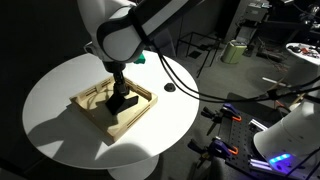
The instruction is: Pick up the black object on top of the other on the table and put it in the crate
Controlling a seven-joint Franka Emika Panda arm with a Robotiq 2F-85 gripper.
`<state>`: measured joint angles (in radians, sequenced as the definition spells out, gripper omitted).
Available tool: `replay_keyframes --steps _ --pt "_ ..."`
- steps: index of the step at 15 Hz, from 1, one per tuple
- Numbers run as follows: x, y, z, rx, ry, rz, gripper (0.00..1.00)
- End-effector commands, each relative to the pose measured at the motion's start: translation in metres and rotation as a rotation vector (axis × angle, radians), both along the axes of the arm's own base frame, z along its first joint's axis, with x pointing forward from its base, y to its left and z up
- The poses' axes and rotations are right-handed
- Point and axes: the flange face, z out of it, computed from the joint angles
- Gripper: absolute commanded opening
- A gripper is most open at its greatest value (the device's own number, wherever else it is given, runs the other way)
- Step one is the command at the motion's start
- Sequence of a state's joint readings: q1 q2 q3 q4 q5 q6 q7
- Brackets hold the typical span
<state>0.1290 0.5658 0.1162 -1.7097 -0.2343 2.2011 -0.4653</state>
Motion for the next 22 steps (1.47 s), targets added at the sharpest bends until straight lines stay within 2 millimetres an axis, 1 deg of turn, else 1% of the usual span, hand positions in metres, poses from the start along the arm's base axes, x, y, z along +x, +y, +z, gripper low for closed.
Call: replay_keyframes --steps 1,3,4,13,14,17,18,19,20,21,22 --pt "0.0135 -0.0001 0.0010 -0.032 0.016 0.082 0.40" --pt "0.0162 -0.0011 -0.0009 -0.036 0.021 0.102 0.40" --pt "0.0073 0.0000 -0.0034 -0.022 0.008 0.064 0.65" --pt "0.0103 0.0002 -0.0053 -0.024 0.011 0.079 0.65" --pt "0.0103 0.0002 -0.0053 -0.024 0.012 0.079 0.40" --pt "0.0103 -0.0003 -0.0062 -0.024 0.008 0.072 0.40" --pt "0.0103 -0.0005 -0.0063 -0.025 0.007 0.068 0.78" --pt "0.0102 -0.0005 -0.0065 -0.026 0.007 0.067 0.92" --pt "0.0102 -0.0007 -0.0064 -0.026 0.006 0.067 0.97" --pt "0.0102 -0.0008 -0.0063 -0.026 0.006 0.066 1.00" --pt "0.0103 -0.0011 -0.0062 -0.026 0.005 0.066 1.00"
